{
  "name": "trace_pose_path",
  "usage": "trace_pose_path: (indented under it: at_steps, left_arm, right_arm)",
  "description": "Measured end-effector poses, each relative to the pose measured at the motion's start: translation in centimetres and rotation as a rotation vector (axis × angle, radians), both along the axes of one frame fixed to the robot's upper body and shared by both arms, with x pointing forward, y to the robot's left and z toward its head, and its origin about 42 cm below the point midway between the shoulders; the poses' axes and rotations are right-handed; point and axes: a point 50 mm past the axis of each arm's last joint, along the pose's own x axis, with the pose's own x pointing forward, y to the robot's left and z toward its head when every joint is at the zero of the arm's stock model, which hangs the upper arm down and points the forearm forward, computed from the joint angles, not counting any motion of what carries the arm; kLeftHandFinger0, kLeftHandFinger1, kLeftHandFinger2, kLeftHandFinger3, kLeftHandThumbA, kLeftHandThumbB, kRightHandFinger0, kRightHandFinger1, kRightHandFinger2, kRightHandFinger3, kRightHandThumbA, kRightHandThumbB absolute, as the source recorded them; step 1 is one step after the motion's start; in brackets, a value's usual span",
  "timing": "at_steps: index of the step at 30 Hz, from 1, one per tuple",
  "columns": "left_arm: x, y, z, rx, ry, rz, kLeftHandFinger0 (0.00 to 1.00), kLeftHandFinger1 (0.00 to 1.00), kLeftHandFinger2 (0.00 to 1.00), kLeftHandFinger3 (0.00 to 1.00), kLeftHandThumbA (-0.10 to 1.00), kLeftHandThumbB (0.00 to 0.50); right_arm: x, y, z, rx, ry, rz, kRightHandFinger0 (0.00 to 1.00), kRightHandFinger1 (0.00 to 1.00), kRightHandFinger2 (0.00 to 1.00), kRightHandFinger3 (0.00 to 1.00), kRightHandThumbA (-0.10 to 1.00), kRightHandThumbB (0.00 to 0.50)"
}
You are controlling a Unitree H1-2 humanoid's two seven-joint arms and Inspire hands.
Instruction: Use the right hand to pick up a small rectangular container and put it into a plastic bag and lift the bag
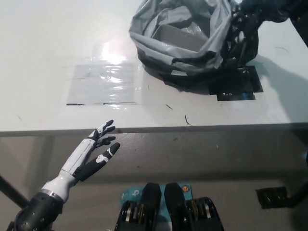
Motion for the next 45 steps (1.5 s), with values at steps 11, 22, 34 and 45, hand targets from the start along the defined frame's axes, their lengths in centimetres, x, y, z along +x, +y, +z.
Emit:
trace_pose_path:
  at_steps: [11,22,34,45]
  left_arm:
    - [-0.2,0.4,0.2,0.014,-0.005,0.005,0.94,0.86,1.0,1.0,0.8,0.089]
    - [-0.9,0.7,-0.7,0.016,0.022,0.012,0.91,0.87,1.0,1.0,0.81,0.117]
    - [-0.6,0.8,-1.4,0.015,0.049,0.021,1.0,1.0,1.0,1.0,1.0,0.201]
    - [0.3,0.7,-1.6,0.01,0.06,0.024,1.0,1.0,1.0,1.0,1.0,0.166]
  right_arm:
    - [-0.4,0.3,2.6,-0.203,-0.091,0.051,1.0,1.0,1.0,1.0,1.0,0.473]
    - [-3.9,1.6,5.2,-0.046,-0.46,0.123,1.0,1.0,1.0,1.0,1.0,0.396]
    - [-9.8,-1.2,3.4,0.259,-0.667,0.15,1.0,1.0,1.0,1.0,1.0,0.348]
    - [-17.4,-3.5,-7.0,0.46,-0.629,0.136,1.0,1.0,1.0,1.0,1.0,0.343]
